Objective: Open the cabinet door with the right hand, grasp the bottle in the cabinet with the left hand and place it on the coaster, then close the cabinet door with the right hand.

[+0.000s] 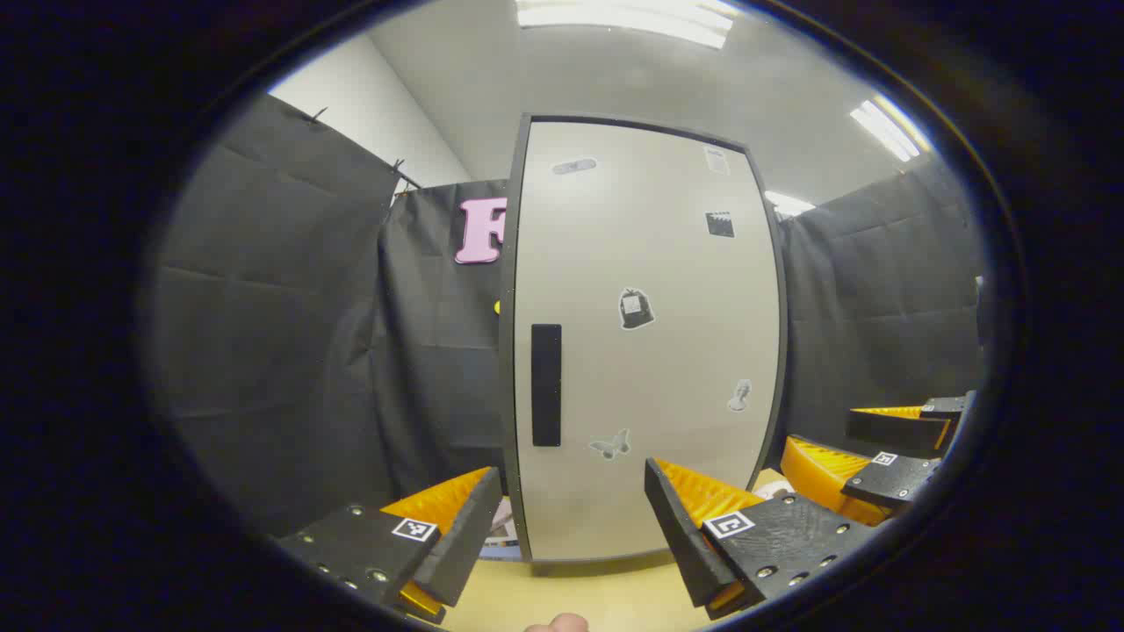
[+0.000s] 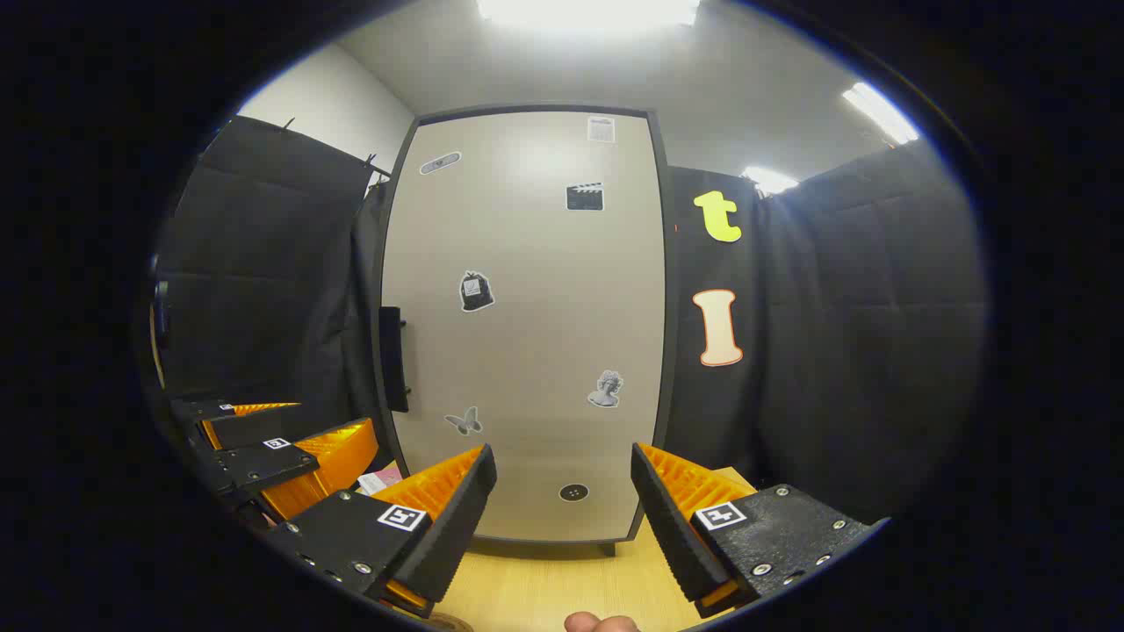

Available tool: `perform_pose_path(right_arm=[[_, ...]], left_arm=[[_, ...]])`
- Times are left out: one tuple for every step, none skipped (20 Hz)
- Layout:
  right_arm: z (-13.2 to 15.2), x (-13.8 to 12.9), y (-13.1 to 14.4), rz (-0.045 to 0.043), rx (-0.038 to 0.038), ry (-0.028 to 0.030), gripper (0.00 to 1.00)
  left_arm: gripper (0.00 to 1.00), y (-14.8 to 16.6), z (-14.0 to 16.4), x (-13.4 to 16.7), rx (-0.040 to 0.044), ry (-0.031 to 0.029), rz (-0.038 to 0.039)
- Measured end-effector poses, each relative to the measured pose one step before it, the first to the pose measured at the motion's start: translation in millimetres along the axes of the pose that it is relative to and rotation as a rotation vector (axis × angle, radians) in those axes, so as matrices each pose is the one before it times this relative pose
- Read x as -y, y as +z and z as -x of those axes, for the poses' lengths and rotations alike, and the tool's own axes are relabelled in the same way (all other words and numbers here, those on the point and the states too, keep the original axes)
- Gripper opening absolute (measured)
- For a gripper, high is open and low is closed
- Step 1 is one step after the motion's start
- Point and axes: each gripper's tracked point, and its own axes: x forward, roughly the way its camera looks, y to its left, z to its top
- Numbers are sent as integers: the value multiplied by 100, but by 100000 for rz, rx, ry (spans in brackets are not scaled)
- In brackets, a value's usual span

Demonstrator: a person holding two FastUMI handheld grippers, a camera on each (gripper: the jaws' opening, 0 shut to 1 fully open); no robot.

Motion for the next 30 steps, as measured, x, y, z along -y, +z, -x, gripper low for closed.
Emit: perform_pose_path(right_arm=[[113, -125, 167, -291, 589, 252, 95], [-20, 65, 63, -570, 126, 17, 95], [-192, 296, 48, -705, -176, 107, 95], [-207, 159, 99, -650, -112, 312, 95], [-519, 214, 78, -185, -71, 6, 95], [-294, 189, 106, 268, -41, 9, 95], [-8, 78, -32, 177, 25, 16, 95], [-127, 25, 78, -218, 66, 213, 95], [-81, -88, 135, -476, 488, 465, 95], [-107, 19, 292, -141, 351, 100, 95], [-228, 137, 59, 180, 114, 27, 95], [-193, 85, -28, 225, -97, 264, 95], [-129, 67, -66, 118, -345, -128, 95], [-87, 49, -106, -190, -340, 48, 95], [2, -4, 63, -434, -80, 256, 95], [-30, 76, 52, -248, -136, -242, 95], [22, 122, 13, -145, 101, 52, 95], [-94, -3, 160, -121, 237, 27, 95], [-36, 66, 0, -22, 236, -49, 95], [-74, -89, 69, 7, 254, 145, 95], [104, -13, -58, -56, 88, 151, 95], [-80, -110, 23, 64, -84, 187, 95], [-49, 97, -85, 126, -96, -1, 95], [-93, 11, 5, -4, -52, -9, 95], [-164, -69, -19, -88, 123, 268, 95], [-127, -43, 46, 86, -104, 69, 95], [-82, 36, -8, 175, -107, -67, 95], [-183, -35, 129, 15, 48, 91, 95], [-191, -9, 44, -94, 216, 146, 95], [-197, -172, 240, 59, 287, 357, 95]], left_arm=[[94, 96, -201, 249, -168, -64, -165], [94, 149, -49, -37, 143, 779, -567], [94, 265, -99, 133, 681, -381, -410], [94, 35, -170, 149, 148, 121, -617], [94, 36, -30, 83, -82, -38, -508], [94, -37, -270, 250, 177, -22, -44], [94, -32, -67, -13, -103, 202, 352], [94, -134, -34, 37, -59, -58, 570], [94, 134, -101, 156, -117, 5, 262], [94, -66, -259, 112, -218, -89, -72], [94, -25, -65, 20, -343, 92, -317], [94, 12, -93, 201, 103, -263, 174], [94, 182, -83, 233, 241, -436, 469], [94, 115, 47, -32, 84, 243, 8], [94, 79, -54, 199, 110, -198, -68], [94, -151, -9, 105, -8, -292, 69], [94, -43, -46, 84, -98, 226, -80], [94, 38, -14, -77, 64, 241, -12], [94, 65, -64, 46, 142, 329, 39], [94, -51, -24, 10, -34, -2, 73], [94, -39, -60, -29, -57, 136, -23], [94, -56, 3, -105, -99, 477, -224], [94, 236, -33, 53, 171, 215, -236], [94, -182, -53, -65, 69, 443, -232], [94, -15, -64, -28, 122, 156, 156], [94, -178, -95, -46, -11, 114, 457], [94, 15, -12, -76, -258, 295, 273], [94, -42, -8, -89, -265, 526, -15], [94, 1, -20, -55, 172, 248, 66], [94, -40, -23, -33, -61, 316, -57]])
